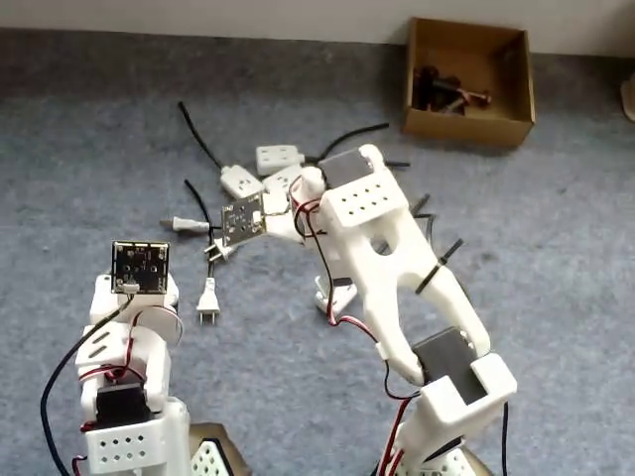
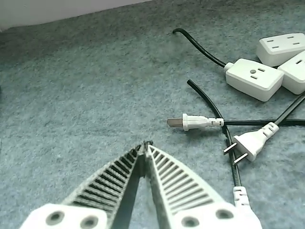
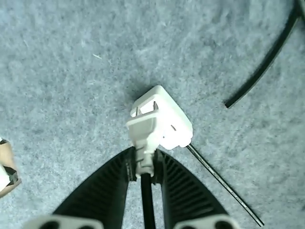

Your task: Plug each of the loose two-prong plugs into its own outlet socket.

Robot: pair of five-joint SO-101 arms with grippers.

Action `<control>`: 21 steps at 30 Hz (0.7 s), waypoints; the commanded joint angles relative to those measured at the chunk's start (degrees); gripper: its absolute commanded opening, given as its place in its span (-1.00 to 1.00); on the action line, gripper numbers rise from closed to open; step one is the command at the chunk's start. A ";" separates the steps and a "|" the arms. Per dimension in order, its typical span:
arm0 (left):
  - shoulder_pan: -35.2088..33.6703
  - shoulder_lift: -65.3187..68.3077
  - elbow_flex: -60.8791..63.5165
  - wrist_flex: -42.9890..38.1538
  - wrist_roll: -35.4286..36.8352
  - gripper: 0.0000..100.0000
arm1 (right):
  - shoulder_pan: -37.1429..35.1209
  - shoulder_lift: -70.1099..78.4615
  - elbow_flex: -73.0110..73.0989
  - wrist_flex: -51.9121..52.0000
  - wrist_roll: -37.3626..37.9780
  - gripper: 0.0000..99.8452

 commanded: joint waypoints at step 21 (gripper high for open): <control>-0.13 -0.66 -1.71 -0.18 0.44 -0.99 | 3.30 -0.66 0.13 3.91 5.98 -0.99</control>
